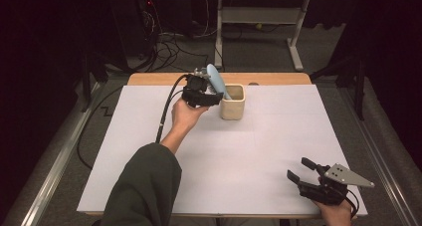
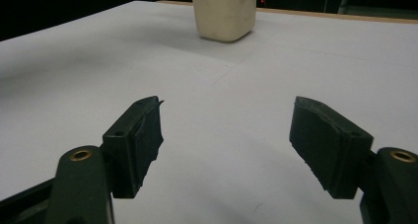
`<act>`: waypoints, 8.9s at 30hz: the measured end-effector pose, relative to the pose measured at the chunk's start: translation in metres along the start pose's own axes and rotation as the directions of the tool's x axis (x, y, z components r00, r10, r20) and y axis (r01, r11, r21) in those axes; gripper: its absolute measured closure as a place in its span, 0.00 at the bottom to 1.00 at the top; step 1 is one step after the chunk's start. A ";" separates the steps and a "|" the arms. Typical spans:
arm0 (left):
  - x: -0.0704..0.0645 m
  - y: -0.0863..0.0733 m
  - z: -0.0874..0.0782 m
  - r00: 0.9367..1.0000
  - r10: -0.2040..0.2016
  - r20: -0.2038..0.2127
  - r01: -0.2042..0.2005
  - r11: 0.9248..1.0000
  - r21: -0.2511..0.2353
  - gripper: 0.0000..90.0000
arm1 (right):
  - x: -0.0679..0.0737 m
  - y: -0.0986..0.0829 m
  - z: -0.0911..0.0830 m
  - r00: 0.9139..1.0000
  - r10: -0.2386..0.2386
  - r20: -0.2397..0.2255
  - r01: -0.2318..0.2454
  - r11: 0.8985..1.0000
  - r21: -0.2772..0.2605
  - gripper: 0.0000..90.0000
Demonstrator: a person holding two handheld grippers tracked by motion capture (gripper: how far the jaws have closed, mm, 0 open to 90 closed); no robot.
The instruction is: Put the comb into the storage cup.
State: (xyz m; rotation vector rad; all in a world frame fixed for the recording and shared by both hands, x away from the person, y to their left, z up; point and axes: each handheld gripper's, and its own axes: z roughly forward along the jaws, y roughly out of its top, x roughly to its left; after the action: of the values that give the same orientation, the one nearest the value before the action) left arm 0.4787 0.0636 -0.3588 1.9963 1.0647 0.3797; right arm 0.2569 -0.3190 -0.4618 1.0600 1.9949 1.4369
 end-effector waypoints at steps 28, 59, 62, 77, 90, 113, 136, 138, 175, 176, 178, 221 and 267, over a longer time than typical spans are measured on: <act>0.001 -0.013 -0.016 0.999 0.038 -0.003 -0.038 0.999 -0.005 0.36 | 0.000 0.000 0.000 1.000 -0.001 0.002 0.001 1.000 0.001 0.32; 0.005 -0.029 -0.031 0.997 0.068 -0.020 -0.068 0.998 -0.006 0.36 | 0.000 0.000 0.000 1.000 -0.002 0.008 0.002 1.000 -0.003 0.32; 0.005 -0.031 -0.035 0.997 0.072 -0.020 -0.072 0.997 -0.012 0.36 | 0.001 0.000 -0.001 1.000 -0.003 0.008 0.003 1.000 -0.005 0.32; 0.006 -0.043 -0.046 0.996 0.086 -0.026 -0.087 0.996 -0.010 0.37 | 0.000 0.000 -0.001 1.000 0.008 0.010 -0.007 1.000 -0.006 0.32; 0.006 -0.052 -0.060 0.996 0.091 -0.017 -0.091 0.996 -0.016 0.37 | -0.001 0.000 -0.001 1.000 0.009 0.012 -0.009 1.000 -0.007 0.32; 0.010 -0.076 -0.082 0.996 0.091 -0.019 -0.091 0.995 -0.027 0.37 | -0.001 0.000 -0.001 1.000 0.008 0.019 -0.008 1.000 -0.009 0.32; 0.013 -0.096 -0.107 0.996 0.088 -0.018 -0.089 0.993 -0.073 0.37 | -0.002 0.000 -0.003 0.999 0.015 0.033 -0.015 1.000 -0.017 0.32; 0.014 -0.098 -0.108 0.997 0.081 -0.019 -0.083 0.993 -0.079 0.37 | -0.002 0.000 -0.003 0.999 0.016 0.033 -0.015 1.000 -0.020 0.32; 0.022 -0.122 -0.131 0.999 0.040 -0.031 -0.044 0.990 -0.131 0.38 | -0.001 0.000 -0.003 1.000 0.010 0.027 -0.009 1.000 -0.016 0.32; 0.022 -0.123 -0.132 0.999 0.042 -0.033 -0.046 0.990 -0.132 0.38 | -0.001 0.000 -0.002 1.000 0.010 0.027 -0.010 1.000 -0.016 0.32; 0.022 -0.124 -0.133 0.998 0.041 -0.037 -0.046 0.990 -0.131 0.38 | -0.002 0.000 -0.002 1.000 0.010 0.026 -0.010 1.000 -0.014 0.32; 0.034 -0.159 -0.153 0.996 0.007 -0.088 -0.020 0.988 -0.152 0.37 | -0.001 0.000 -0.002 0.999 0.012 0.030 -0.011 1.000 -0.013 0.32; 0.029 -0.208 -0.170 0.995 -0.014 -0.099 -0.002 0.987 -0.162 0.35 | 0.000 0.001 -0.002 0.999 0.010 0.032 -0.009 1.000 -0.019 0.32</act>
State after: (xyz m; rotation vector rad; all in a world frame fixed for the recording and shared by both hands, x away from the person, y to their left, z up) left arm 0.2826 0.2392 -0.4193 1.8454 1.0662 0.5510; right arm 0.2555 -0.3200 -0.4605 1.0792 1.9529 1.4325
